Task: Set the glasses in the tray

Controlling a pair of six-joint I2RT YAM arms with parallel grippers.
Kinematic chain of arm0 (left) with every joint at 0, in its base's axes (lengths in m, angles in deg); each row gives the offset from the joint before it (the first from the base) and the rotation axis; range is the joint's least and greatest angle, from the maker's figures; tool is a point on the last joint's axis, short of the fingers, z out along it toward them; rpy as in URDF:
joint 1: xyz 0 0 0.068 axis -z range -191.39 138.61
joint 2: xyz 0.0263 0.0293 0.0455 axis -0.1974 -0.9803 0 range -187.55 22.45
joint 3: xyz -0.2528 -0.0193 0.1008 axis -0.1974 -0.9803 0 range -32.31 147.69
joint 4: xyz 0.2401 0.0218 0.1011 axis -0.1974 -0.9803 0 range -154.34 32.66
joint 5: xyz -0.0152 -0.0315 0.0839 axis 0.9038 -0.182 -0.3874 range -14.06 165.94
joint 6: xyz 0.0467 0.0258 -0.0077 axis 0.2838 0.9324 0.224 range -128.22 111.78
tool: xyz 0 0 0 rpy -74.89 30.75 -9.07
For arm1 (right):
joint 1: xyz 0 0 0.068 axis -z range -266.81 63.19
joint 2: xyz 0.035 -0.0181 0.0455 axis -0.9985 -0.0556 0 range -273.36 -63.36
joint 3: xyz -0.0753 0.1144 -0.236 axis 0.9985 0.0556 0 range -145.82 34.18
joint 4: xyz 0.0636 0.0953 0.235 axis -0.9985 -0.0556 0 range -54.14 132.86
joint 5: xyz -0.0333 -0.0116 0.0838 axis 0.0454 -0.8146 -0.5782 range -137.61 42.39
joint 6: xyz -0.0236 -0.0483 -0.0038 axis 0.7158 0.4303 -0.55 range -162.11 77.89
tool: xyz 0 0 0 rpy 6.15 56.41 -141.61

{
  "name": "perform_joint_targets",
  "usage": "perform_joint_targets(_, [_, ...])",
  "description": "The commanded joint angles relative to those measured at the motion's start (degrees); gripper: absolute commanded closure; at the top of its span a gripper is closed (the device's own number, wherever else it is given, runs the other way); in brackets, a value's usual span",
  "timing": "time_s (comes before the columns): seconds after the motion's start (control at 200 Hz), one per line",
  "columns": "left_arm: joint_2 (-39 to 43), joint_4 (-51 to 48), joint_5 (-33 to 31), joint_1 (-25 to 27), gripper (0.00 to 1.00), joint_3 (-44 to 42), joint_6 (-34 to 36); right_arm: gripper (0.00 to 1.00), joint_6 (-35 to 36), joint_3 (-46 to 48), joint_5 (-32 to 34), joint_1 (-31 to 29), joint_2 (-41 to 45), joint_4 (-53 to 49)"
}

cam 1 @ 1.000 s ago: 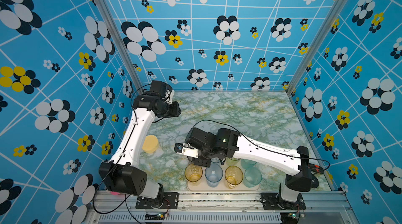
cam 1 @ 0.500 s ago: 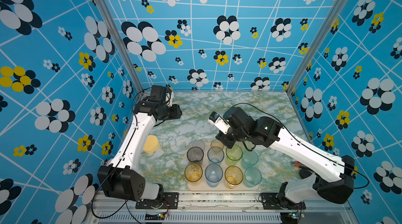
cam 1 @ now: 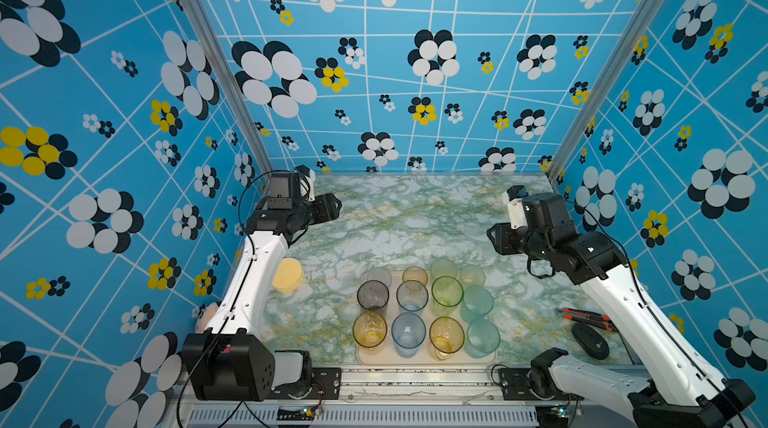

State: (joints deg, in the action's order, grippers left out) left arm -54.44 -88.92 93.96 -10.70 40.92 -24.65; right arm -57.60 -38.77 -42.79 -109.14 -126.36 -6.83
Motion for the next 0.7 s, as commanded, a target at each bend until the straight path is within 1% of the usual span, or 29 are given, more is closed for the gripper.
perform_joint_targets(0.0, [-2.8, 3.0, 2.7, -0.4, 0.19, 1.1, 1.7, 0.54, -2.4, 1.4, 0.1, 3.7, 1.3, -2.3])
perform_joint_targets(0.07, [-5.0, 0.8, 2.9, -0.4, 0.21, 2.8, 3.5, 0.54, -2.4, 1.6, -0.2, 5.5, 1.3, -2.6])
perform_joint_targets(0.215, [-8.5, -3.5, 0.2, -0.4, 0.25, 4.9, 6.5, 0.53, -2.7, 1.8, 1.4, 7.3, -0.3, -3.9])
perform_joint_targets(0.345, [-9.3, -0.3, 5.3, -0.4, 0.34, 2.0, 6.4, 0.53, -4.4, 3.0, 0.8, 8.1, -1.1, -2.4])
perform_joint_targets(0.4, [-9.6, -0.5, 6.2, -0.4, 0.36, 1.2, 7.6, 0.54, -4.9, 3.2, 0.8, 8.2, -1.6, -1.9])
perform_joint_targets(0.46, [-10.6, -3.9, 4.8, -0.3, 0.38, 2.0, 9.5, 0.54, -5.2, 3.1, 0.5, 8.4, -2.3, -1.9])
perform_joint_targets(0.54, [-11.9, -8.0, 0.3, -0.3, 0.43, 3.3, 11.5, 0.54, -5.3, 2.6, 1.0, 8.5, -3.5, -2.0])
perform_joint_targets(0.585, [-11.2, -6.1, -0.9, -0.3, 0.43, 1.9, 11.4, 0.55, -5.1, 3.0, 2.4, 8.6, -3.5, -0.7])
perform_joint_targets(0.64, [-9.2, -0.3, -1.8, -0.3, 0.43, -1.8, 10.2, 0.55, -4.7, 4.5, 4.0, 8.8, -2.5, 2.6])
perform_joint_targets(0.695, [-7.1, 7.6, -2.0, -0.5, 0.38, -6.4, 8.3, 0.55, -4.7, 6.4, 4.0, 9.8, -1.2, 6.2])
